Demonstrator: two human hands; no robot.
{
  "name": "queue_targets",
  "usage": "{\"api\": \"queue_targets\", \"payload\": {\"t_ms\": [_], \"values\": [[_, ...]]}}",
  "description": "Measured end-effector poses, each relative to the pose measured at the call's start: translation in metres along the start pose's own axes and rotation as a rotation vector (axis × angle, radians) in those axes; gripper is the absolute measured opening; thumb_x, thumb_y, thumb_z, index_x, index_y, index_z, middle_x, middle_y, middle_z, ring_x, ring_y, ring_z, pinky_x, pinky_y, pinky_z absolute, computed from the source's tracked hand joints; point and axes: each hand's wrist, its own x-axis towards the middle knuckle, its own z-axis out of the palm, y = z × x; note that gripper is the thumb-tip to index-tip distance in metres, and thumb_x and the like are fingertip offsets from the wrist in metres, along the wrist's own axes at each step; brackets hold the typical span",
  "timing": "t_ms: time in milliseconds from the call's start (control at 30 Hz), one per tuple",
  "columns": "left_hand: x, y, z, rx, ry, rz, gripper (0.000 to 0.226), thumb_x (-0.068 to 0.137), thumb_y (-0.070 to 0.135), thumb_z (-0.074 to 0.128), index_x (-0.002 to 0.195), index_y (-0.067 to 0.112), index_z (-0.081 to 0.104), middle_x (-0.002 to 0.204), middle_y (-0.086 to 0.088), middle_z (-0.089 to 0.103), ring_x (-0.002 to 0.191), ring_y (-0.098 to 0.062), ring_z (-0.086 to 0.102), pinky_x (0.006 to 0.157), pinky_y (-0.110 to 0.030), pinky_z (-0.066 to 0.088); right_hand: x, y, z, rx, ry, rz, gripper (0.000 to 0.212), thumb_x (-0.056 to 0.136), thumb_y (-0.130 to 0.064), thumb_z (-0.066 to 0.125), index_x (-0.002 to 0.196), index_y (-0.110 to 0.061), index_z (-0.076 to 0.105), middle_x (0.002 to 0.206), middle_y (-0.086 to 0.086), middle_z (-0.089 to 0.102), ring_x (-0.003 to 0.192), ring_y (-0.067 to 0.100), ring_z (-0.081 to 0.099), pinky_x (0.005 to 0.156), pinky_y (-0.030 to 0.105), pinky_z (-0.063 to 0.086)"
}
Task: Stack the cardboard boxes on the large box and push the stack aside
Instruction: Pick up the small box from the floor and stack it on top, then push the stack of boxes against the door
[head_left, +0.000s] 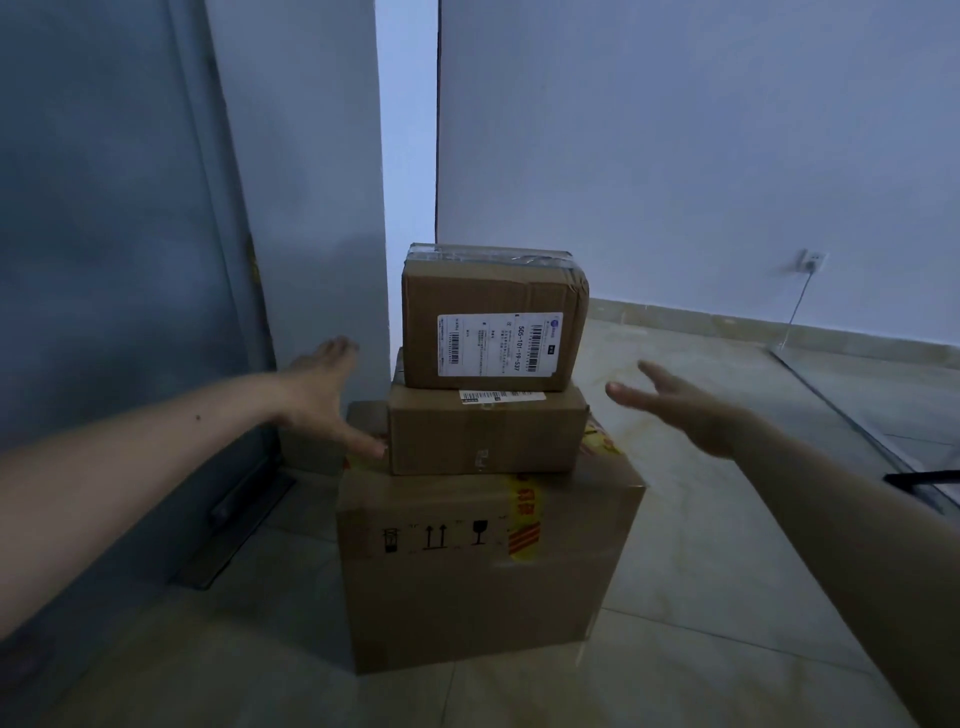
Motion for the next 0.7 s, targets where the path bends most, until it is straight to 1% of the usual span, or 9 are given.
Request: {"api": "queue_targets", "payload": {"t_ms": [67,100,133,233,300,433,500,600,700], "values": [[-0.008,0.002,0.03,0.0,-0.092,0.023,0.139,0.059,0.077,0.061,0.146,0.009,-0.024,0.157,-0.01,-0.028,0.147,-0.026,-0.018,0.121,-0.043,0.002,-0.005,0.029,0.013,-0.027,-0.079,0.085,0.118,0.058,-0.067,0.065,0.154,-0.026,0.011,0.164,0.008,0.006,0.149,0.034,0.013,0.116,0.054,0.017],[-0.012,0.006,0.045,0.001,-0.112,0.041,0.138,0.06,0.078,0.059,0.146,0.01,-0.025,0.156,-0.01,-0.029,0.147,-0.026,-0.019,0.121,-0.043,0.001,-0.007,0.04,0.02,-0.071,-0.115,0.102,0.118,0.059,-0.065,0.068,0.154,-0.024,0.009,0.165,0.008,0.004,0.15,0.033,0.01,0.117,0.053,0.017],[-0.014,0.01,0.06,0.012,-0.113,0.061,0.139,0.057,0.081,0.056,0.146,0.011,-0.024,0.155,-0.01,-0.03,0.147,-0.027,-0.02,0.121,-0.043,0.0,-0.007,0.05,0.026,-0.186,-0.137,0.098,0.123,0.059,-0.064,0.071,0.154,-0.022,0.005,0.165,0.006,-0.001,0.151,0.031,0.005,0.118,0.052,0.014],[-0.014,0.024,0.094,0.043,-0.104,0.076,0.14,0.051,0.089,0.043,0.148,0.011,-0.021,0.157,-0.012,-0.027,0.146,-0.029,-0.021,0.121,-0.043,-0.003,-0.001,0.077,0.048,-0.716,-0.132,-0.016,0.142,0.054,-0.071,0.073,0.152,-0.017,-0.013,0.163,0.005,-0.018,0.15,0.028,-0.015,0.12,0.05,0.003],[-0.008,0.031,0.11,0.04,-0.103,0.035,0.137,0.057,0.089,0.041,0.148,0.007,-0.02,0.158,-0.014,-0.024,0.146,-0.031,-0.02,0.12,-0.043,-0.004,-0.001,0.085,0.06,-0.858,-0.111,-0.092,0.142,0.057,-0.073,0.07,0.15,-0.016,-0.021,0.161,0.005,-0.023,0.149,0.028,-0.019,0.12,0.049,0.0],[0.003,0.038,0.124,-0.029,-0.027,-0.051,0.122,0.074,0.079,0.043,0.147,0.005,-0.019,0.158,-0.016,-0.024,0.146,-0.031,-0.019,0.121,-0.043,-0.004,-0.003,0.085,0.078,-0.911,-0.076,-0.166,0.126,0.072,-0.069,0.061,0.15,-0.012,-0.02,0.162,0.009,-0.02,0.15,0.028,-0.013,0.121,0.047,0.006],[0.007,0.038,0.127,-0.021,0.006,-0.056,0.118,0.077,0.076,0.043,0.148,0.004,-0.018,0.158,-0.017,-0.021,0.147,-0.032,-0.017,0.12,-0.042,-0.004,-0.001,0.087,0.087,-0.918,-0.037,-0.192,0.117,0.078,-0.067,0.056,0.151,-0.01,-0.017,0.163,0.011,-0.016,0.15,0.03,-0.011,0.121,0.047,0.009],[0.009,0.035,0.131,-0.011,0.053,-0.046,0.116,0.078,0.075,0.043,0.149,0.004,-0.016,0.159,-0.018,-0.017,0.148,-0.032,-0.014,0.121,-0.041,-0.003,0.001,0.091,0.096,-0.911,0.041,-0.194,0.106,0.085,-0.063,0.048,0.151,-0.007,-0.012,0.163,0.014,-0.012,0.151,0.032,-0.008,0.121,0.048,0.009],[0.009,0.032,0.137,-0.031,0.091,-0.031,0.116,0.078,0.074,0.044,0.149,0.004,-0.014,0.16,-0.017,-0.015,0.148,-0.031,-0.012,0.121,-0.04,-0.002,0.002,0.093,0.103,-0.899,0.1,-0.176,0.1,0.088,-0.062,0.043,0.152,-0.007,-0.009,0.164,0.013,-0.009,0.151,0.031,-0.006,0.121,0.049,0.01]]}}
